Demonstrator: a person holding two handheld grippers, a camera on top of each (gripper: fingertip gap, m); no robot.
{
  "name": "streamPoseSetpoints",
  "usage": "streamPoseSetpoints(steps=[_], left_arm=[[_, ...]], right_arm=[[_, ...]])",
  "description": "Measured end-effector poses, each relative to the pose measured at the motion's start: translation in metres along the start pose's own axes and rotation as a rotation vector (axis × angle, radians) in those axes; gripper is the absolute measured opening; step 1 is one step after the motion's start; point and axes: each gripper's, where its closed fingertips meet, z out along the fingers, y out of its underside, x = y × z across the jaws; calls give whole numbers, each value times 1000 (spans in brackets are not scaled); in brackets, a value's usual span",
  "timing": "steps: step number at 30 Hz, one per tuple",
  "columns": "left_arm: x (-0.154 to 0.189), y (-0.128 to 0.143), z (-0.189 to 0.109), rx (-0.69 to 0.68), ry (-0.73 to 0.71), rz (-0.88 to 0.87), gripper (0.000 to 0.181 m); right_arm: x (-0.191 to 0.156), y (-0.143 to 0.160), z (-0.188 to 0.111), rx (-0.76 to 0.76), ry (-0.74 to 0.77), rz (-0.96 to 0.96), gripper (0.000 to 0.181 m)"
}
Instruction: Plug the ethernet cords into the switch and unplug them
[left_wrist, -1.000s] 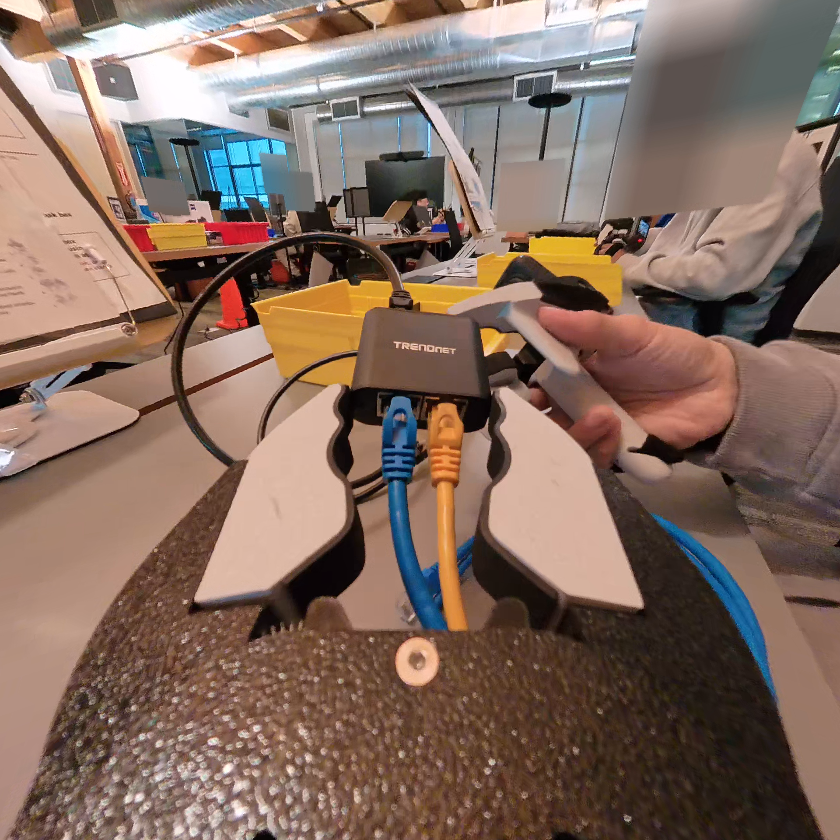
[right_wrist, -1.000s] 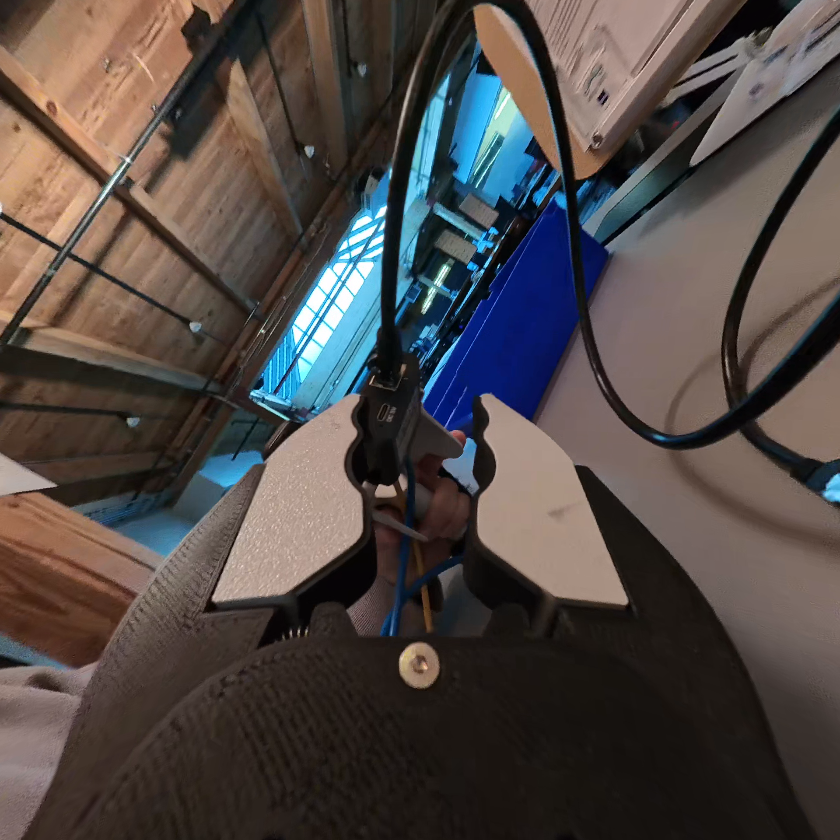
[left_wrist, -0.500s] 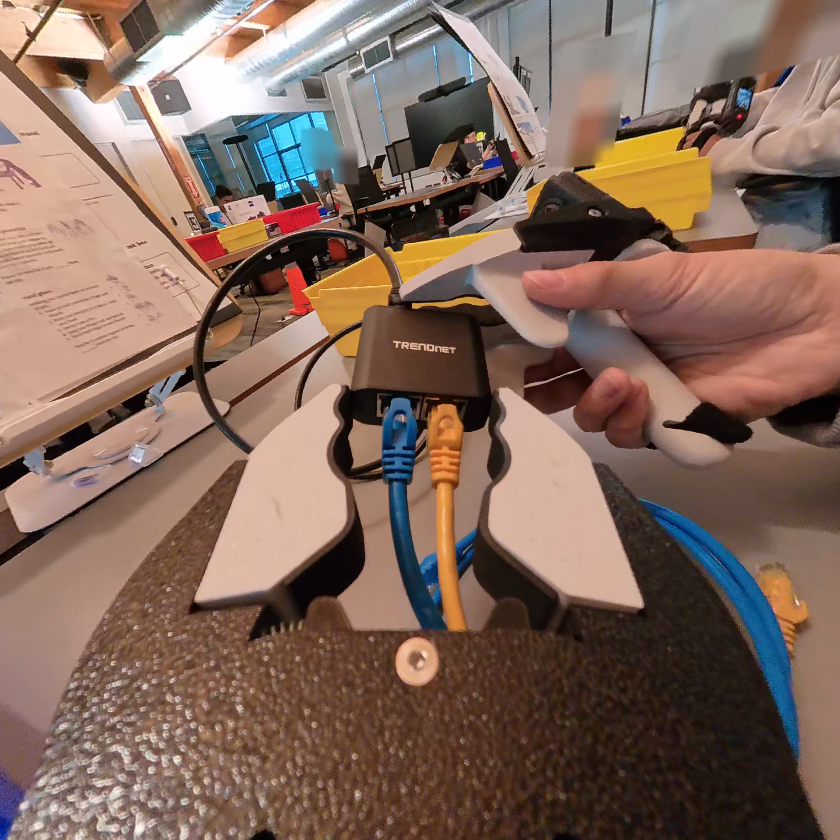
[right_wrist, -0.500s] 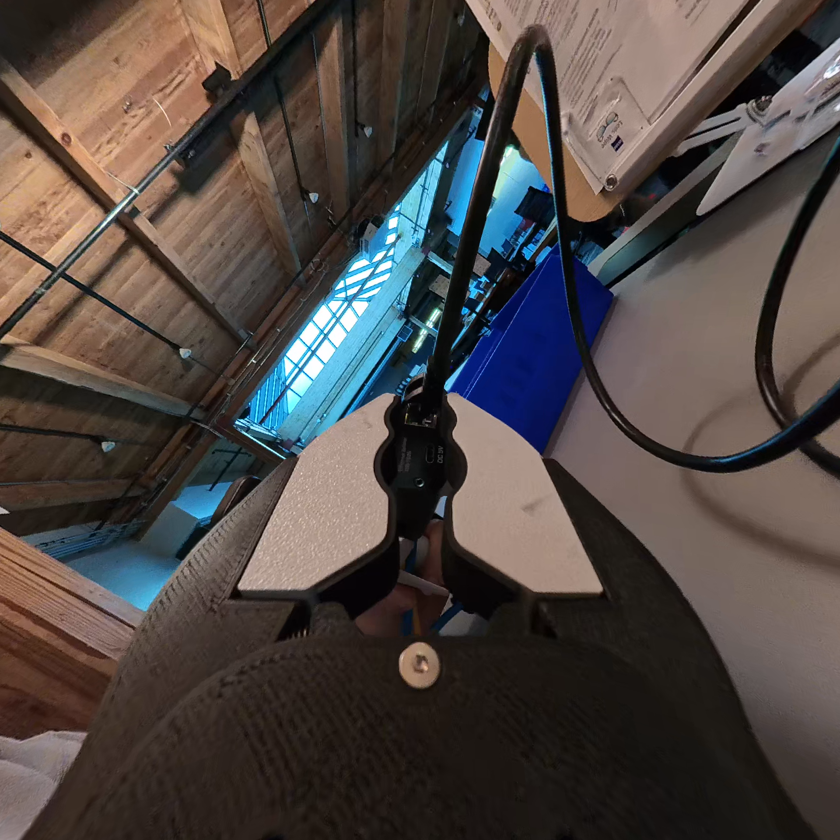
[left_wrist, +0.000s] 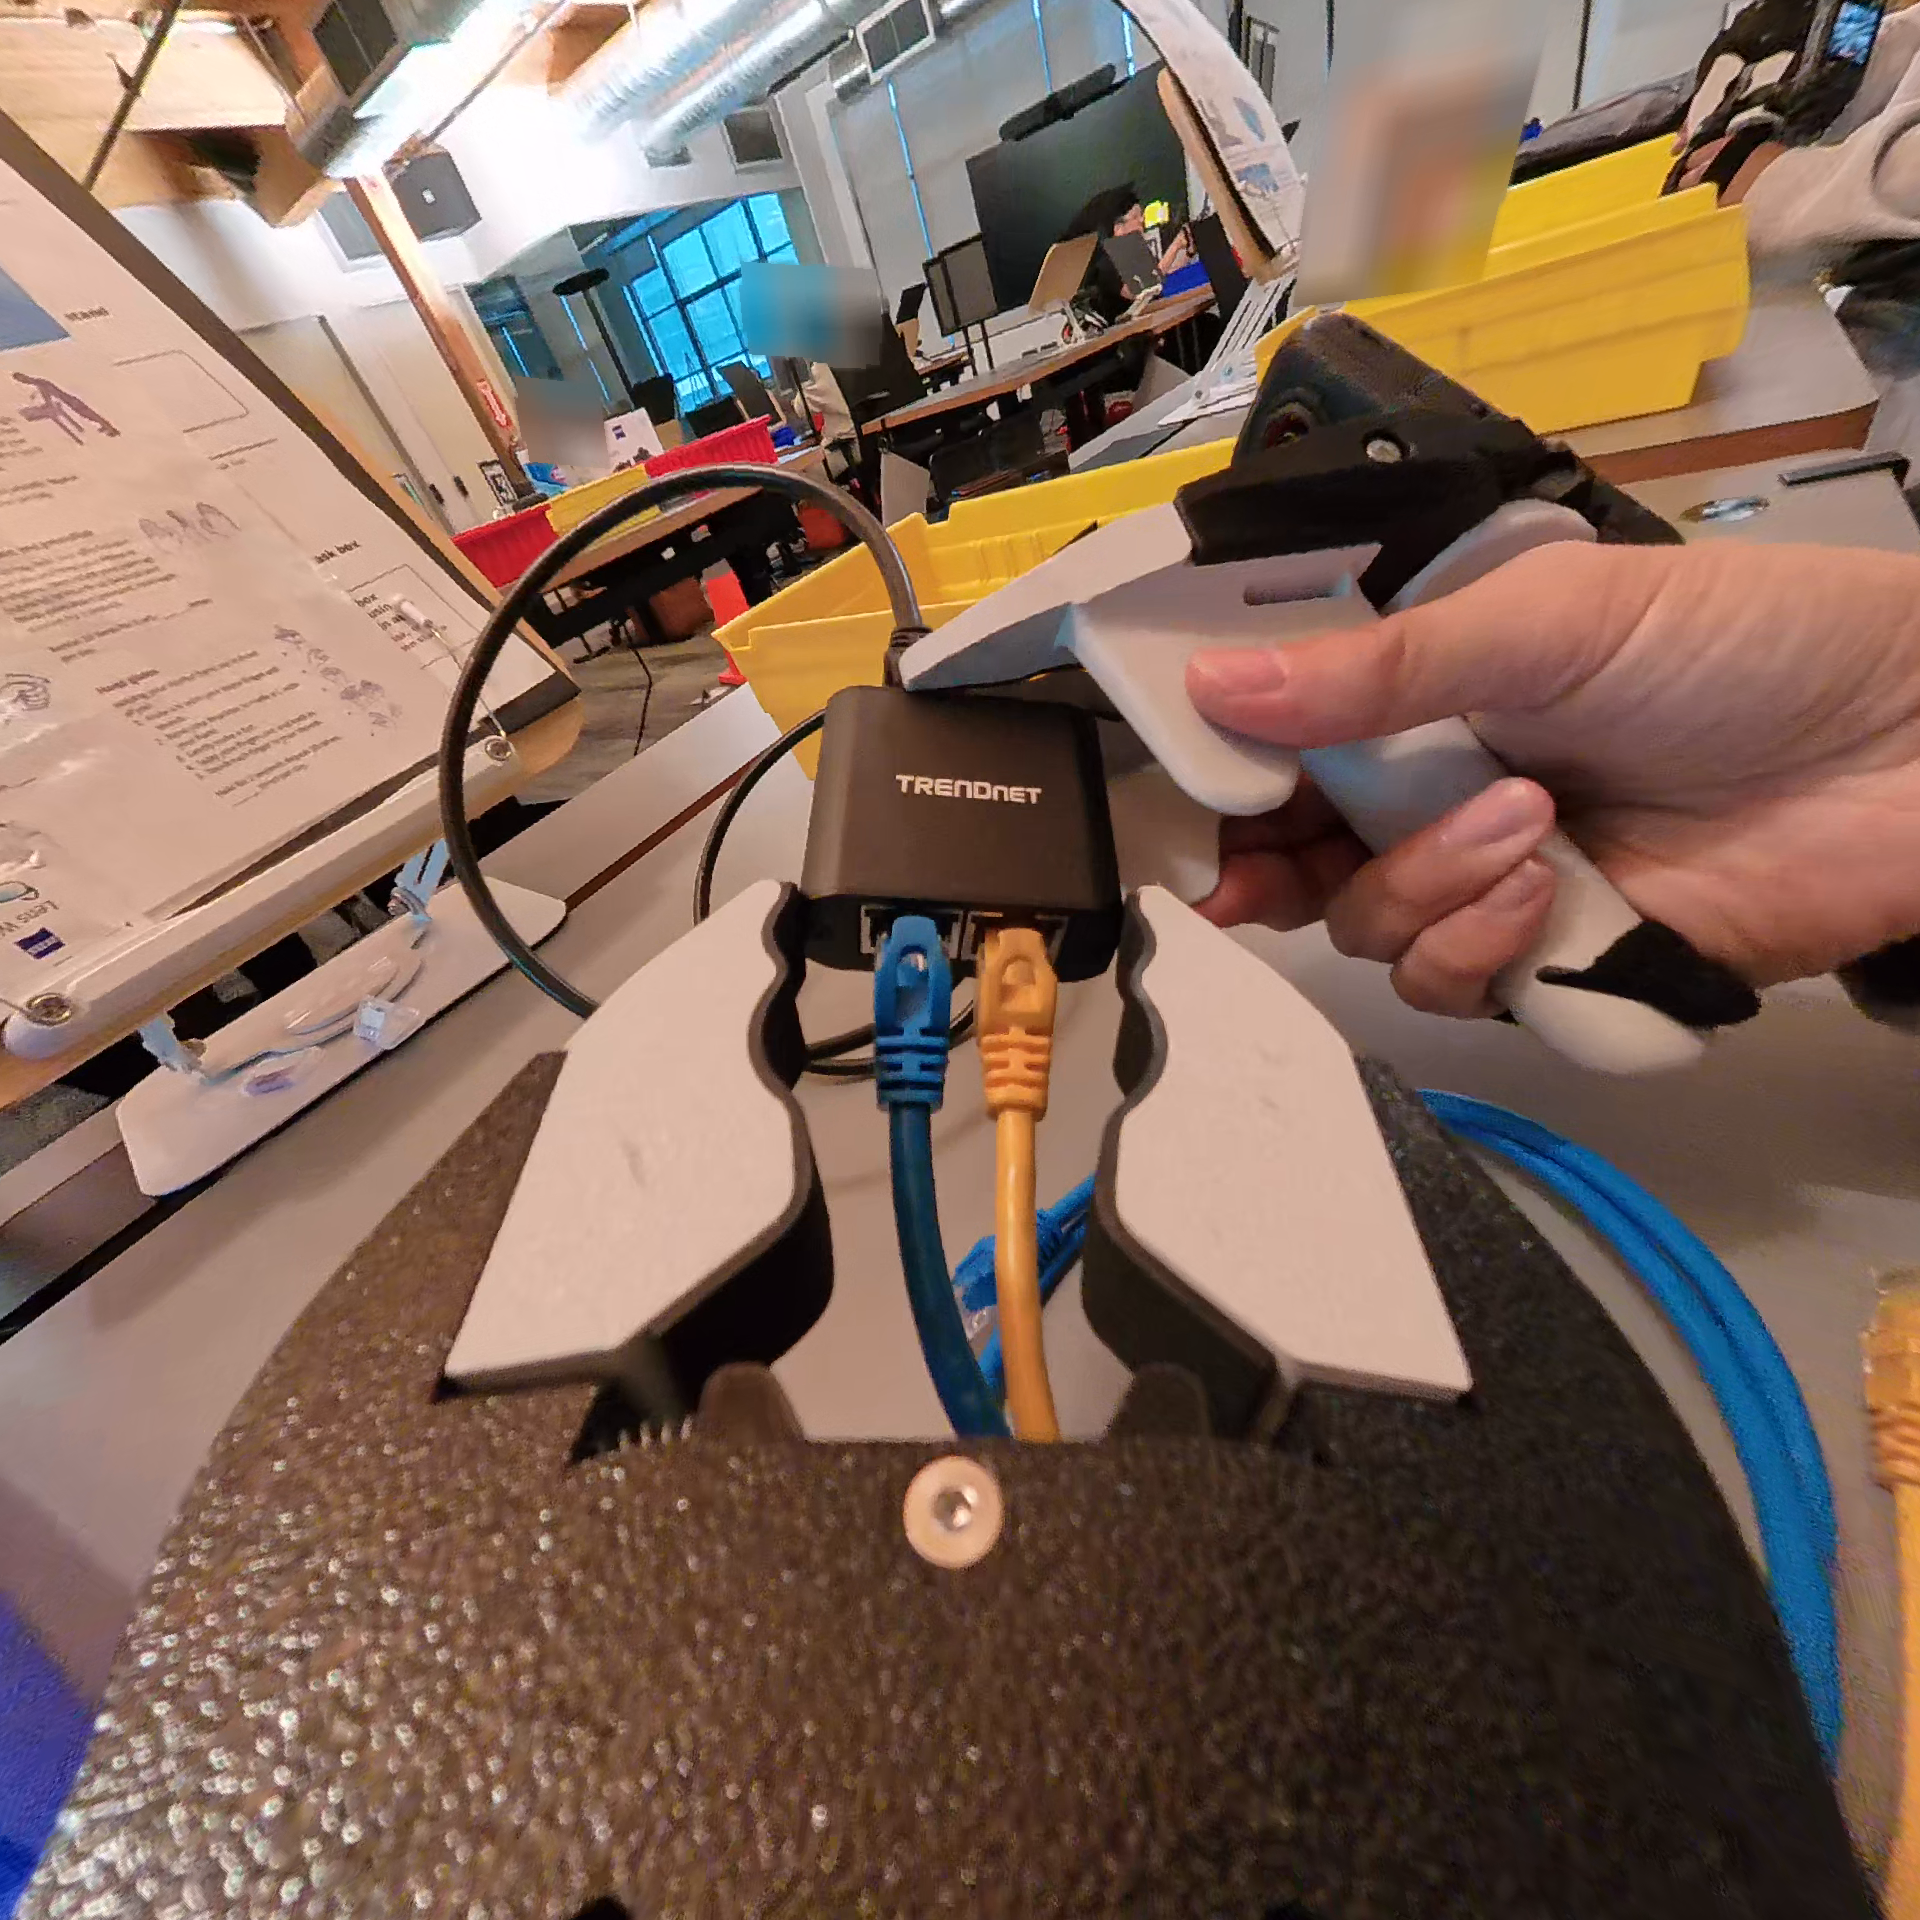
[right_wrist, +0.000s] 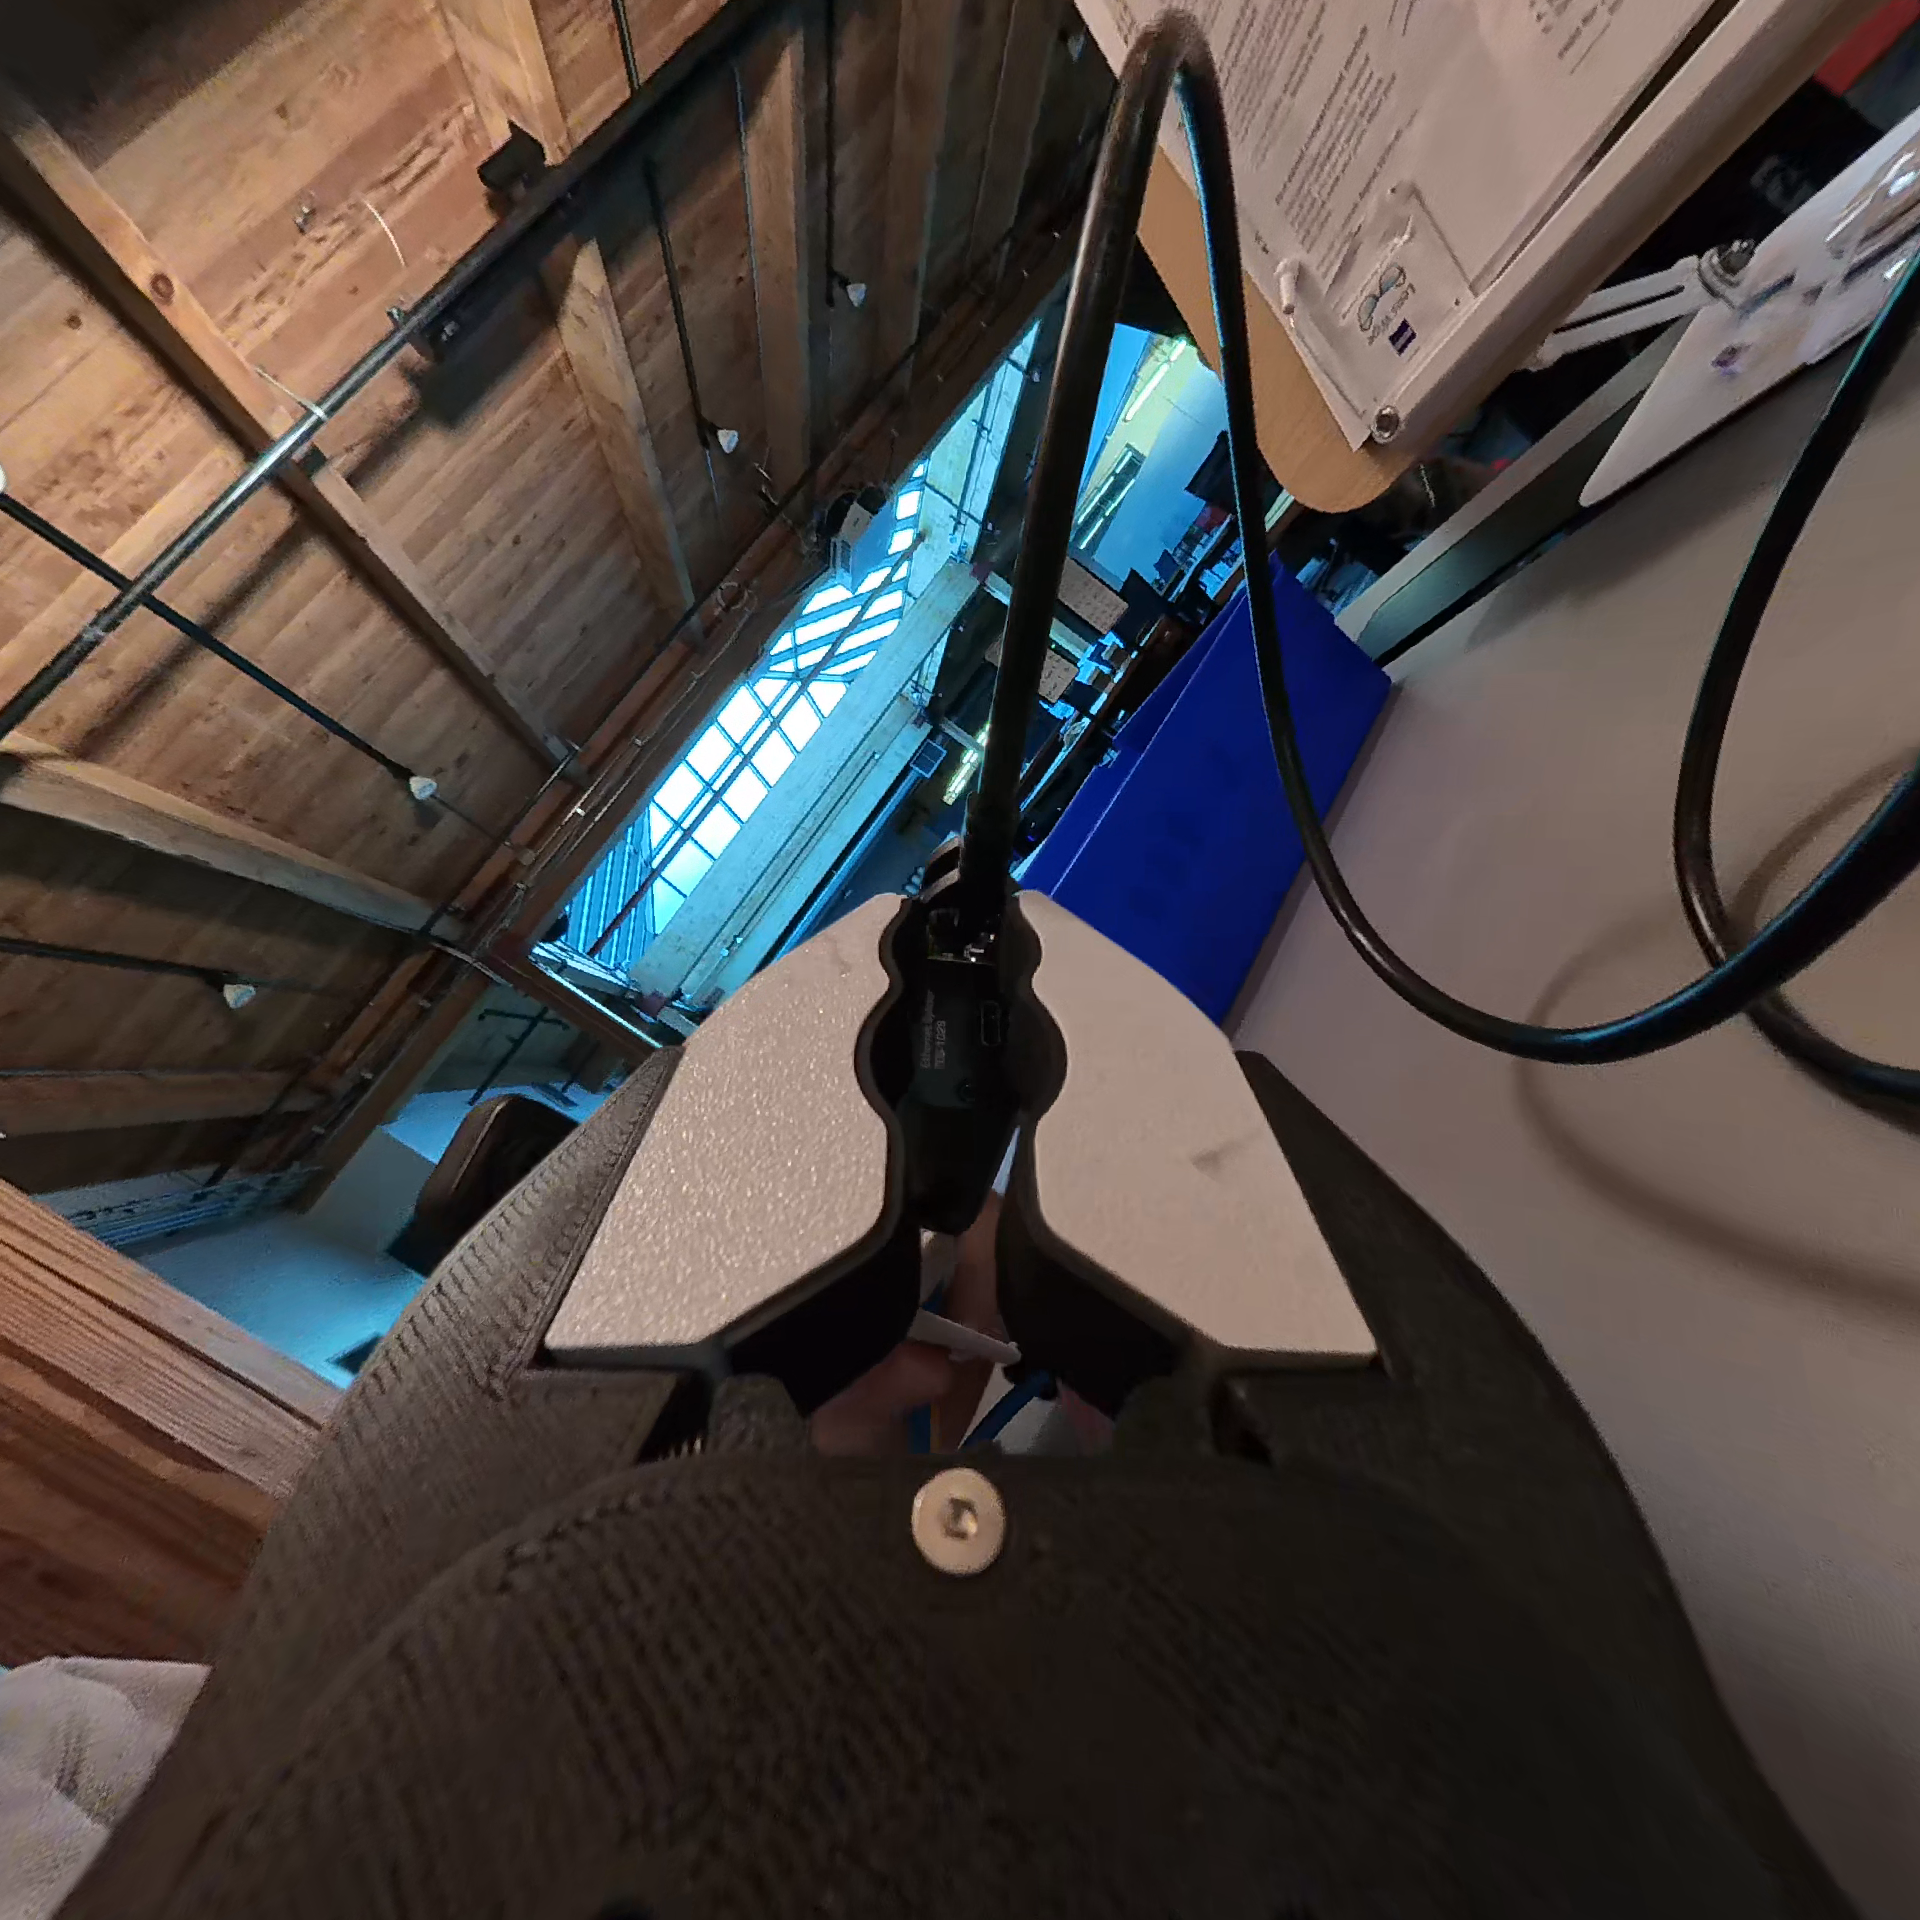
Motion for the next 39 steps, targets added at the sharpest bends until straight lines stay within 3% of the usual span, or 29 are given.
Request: streamPoseSetpoints(steps=[6, 13, 22, 34, 39], left_arm=[[1, 4, 5, 5, -17, -7, 57], [1, -2, 6, 11, -58, 22, 57], [1, 4, 10, -29, -77, 10, 57], [4, 4, 15, -1, -93, -56, 57], [3, 2, 15, 4, -128, 3, 57]], right_arm=[[6, -1, -2, 21, -56, 22, 14], [3, -8, -2, 170, -113, 129, 13], [15, -8, -2, 217, -33, 173, 13], [13, -9, -3, 131, -45, -35, 13], [10, -10, -2, 110, -90, -63, 13]])
